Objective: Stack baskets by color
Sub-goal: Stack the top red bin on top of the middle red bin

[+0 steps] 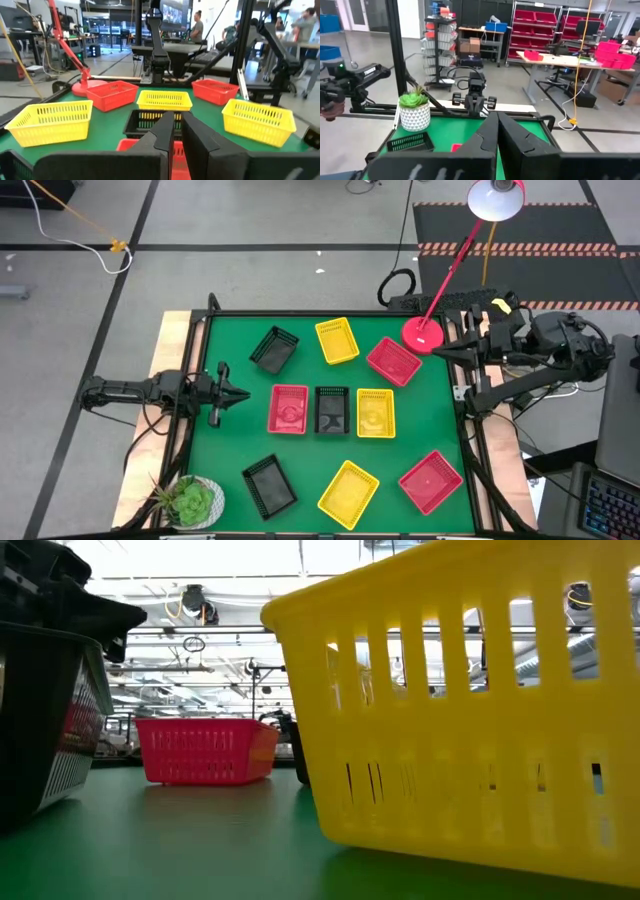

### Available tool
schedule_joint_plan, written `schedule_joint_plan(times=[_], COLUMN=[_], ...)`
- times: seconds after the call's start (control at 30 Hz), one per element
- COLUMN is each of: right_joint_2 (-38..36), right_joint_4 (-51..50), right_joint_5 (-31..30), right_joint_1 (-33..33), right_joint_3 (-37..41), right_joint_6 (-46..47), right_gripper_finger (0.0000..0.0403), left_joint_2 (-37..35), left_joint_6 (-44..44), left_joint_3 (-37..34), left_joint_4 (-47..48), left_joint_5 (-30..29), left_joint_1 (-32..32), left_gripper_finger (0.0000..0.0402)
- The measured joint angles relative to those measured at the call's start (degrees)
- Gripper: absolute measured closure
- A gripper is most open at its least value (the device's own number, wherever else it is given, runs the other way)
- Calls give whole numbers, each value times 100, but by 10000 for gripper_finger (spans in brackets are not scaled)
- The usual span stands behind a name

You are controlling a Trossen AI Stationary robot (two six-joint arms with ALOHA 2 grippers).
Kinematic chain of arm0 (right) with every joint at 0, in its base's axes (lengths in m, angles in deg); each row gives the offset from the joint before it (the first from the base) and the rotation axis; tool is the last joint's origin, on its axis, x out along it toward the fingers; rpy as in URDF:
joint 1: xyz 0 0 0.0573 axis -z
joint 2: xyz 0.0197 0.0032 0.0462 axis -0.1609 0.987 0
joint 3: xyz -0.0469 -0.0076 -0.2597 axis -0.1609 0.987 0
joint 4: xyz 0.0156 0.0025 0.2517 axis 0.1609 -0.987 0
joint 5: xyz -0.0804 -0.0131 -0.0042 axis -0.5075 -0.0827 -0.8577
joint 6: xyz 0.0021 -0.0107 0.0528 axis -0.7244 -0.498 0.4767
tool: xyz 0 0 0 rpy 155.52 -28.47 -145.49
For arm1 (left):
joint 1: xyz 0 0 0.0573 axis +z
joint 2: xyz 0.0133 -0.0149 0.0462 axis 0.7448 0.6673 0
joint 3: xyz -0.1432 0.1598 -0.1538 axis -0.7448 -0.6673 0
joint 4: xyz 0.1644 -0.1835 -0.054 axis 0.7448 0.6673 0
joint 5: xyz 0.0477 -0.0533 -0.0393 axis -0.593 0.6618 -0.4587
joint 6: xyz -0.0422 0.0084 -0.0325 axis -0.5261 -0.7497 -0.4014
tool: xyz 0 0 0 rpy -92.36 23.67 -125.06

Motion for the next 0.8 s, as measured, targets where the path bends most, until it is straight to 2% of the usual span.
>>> schedule_joint_plan(times=[0.13,0.3,0.53,0.8], right_joint_2=[-16,-12,-12,-14], right_joint_4=[-41,-66,-58,-58], right_joint_5=[9,16,18,20], right_joint_1=[0,0,0,0], right_joint_3=[0,0,0,0], right_joint_6=[2,2,2,20], right_gripper_finger=[403,403,403,403], left_joint_2=[6,265,1100,2091], left_joint_6=[-388,-603,-577,-235], left_joint_3=[83,648,2080,3767], left_joint_4=[-177,-52,980,1643], left_joint_5=[4,7,9,11], left_joint_1=[-1,-4,-4,0], left_gripper_finger=[364,364,364,364])
